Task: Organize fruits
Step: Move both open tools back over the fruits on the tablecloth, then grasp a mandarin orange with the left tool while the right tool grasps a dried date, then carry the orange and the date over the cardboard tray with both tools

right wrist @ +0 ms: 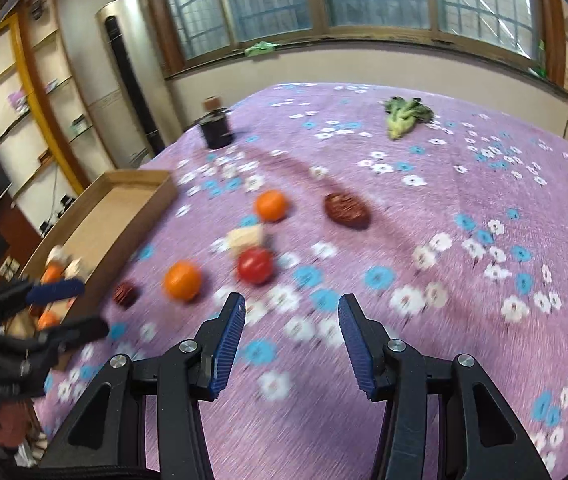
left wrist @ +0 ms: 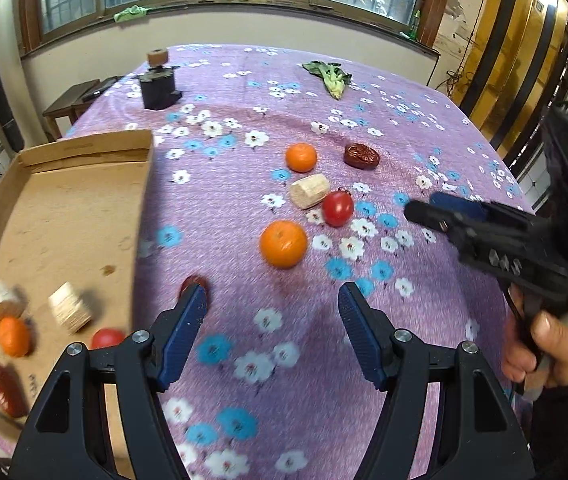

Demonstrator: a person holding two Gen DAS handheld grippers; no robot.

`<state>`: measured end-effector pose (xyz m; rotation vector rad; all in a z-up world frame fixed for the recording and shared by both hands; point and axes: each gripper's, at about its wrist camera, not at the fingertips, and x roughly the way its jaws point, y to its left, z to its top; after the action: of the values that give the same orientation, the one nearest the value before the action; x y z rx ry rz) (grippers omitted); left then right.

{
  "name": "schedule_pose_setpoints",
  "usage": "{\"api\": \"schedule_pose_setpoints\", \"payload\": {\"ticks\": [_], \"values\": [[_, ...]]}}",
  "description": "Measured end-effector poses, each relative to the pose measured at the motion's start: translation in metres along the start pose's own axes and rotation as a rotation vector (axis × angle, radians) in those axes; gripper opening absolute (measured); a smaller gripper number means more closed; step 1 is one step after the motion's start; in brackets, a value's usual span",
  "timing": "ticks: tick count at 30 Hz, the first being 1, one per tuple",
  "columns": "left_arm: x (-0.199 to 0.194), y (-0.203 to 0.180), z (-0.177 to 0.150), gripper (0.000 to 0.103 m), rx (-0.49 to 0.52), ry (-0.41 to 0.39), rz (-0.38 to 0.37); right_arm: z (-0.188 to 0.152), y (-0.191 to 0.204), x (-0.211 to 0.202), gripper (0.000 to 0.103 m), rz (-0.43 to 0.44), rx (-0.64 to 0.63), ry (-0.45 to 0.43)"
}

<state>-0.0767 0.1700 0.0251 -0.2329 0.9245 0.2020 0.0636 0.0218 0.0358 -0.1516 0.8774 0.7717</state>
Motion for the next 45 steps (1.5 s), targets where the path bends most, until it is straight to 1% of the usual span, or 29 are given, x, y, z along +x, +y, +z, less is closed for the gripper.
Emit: {"api": "schedule_pose_setpoints", "payload": {"ticks": [3, 6, 9, 13, 15, 17, 18, 19, 20, 21, 22, 24, 27, 30, 35, 40, 45], "values": [[0.016, -0.004, 0.008, 0.068, 0.007, 0.020, -0.006, 0.020, -0.012, 0.020, 0.050, -0.009, 0.016, 0.012], [0.034, -0.006, 0.014, 0.068, 0.011, 0.044, 0.003, 0.035, -0.018, 0.042, 0.050, -0.036, 0.008, 0.027], [0.045, -0.005, 0.020, 0.068, 0.007, 0.051, 0.019, 0.045, -0.020, 0.063, 0.050, -0.063, -0.009, 0.042], [0.062, -0.005, 0.027, 0.068, 0.011, 0.068, 0.032, 0.052, -0.023, 0.084, 0.050, -0.103, -0.024, 0.058], [0.070, -0.006, 0.030, 0.068, 0.013, 0.077, 0.032, 0.054, -0.025, 0.092, 0.050, -0.103, -0.022, 0.063], [0.077, -0.007, 0.031, 0.068, 0.022, 0.084, 0.029, 0.056, -0.027, 0.097, 0.045, -0.105, -0.021, 0.056], [0.080, -0.008, 0.031, 0.067, 0.028, 0.088, 0.026, 0.056, -0.027, 0.097, 0.042, -0.106, -0.020, 0.049], [0.080, -0.010, 0.030, 0.059, 0.047, 0.074, 0.036, 0.056, -0.028, 0.097, 0.042, -0.101, -0.013, 0.048], [0.080, -0.012, 0.029, 0.052, 0.061, 0.069, 0.039, 0.056, -0.029, 0.096, 0.042, -0.095, -0.007, 0.046], [0.079, -0.015, 0.028, 0.039, 0.086, 0.060, 0.049, 0.054, -0.029, 0.095, 0.042, -0.088, -0.001, 0.047], [0.079, -0.016, 0.029, 0.033, 0.095, 0.058, 0.045, 0.054, -0.030, 0.094, 0.041, -0.085, 0.002, 0.047], [0.077, -0.016, 0.028, 0.033, 0.091, 0.062, 0.009, 0.051, -0.029, 0.089, 0.041, -0.079, 0.005, 0.048], [0.072, -0.017, 0.026, 0.033, 0.093, 0.052, -0.001, 0.046, -0.024, 0.074, 0.041, -0.062, 0.004, 0.038], [0.063, -0.015, 0.022, 0.033, 0.078, 0.034, -0.034, 0.037, -0.017, 0.052, 0.041, -0.039, 0.004, 0.017], [0.041, -0.007, 0.014, 0.033, 0.042, 0.008, -0.064, 0.015, -0.002, 0.015, 0.041, 0.016, 0.018, -0.010], [0.018, 0.001, 0.005, 0.033, 0.021, -0.021, -0.042, -0.005, 0.020, -0.008, 0.041, 0.063, 0.011, -0.016], [0.001, 0.010, -0.003, 0.033, 0.008, -0.046, -0.009, -0.020, 0.040, -0.021, 0.041, 0.101, 0.000, -0.013]]}}
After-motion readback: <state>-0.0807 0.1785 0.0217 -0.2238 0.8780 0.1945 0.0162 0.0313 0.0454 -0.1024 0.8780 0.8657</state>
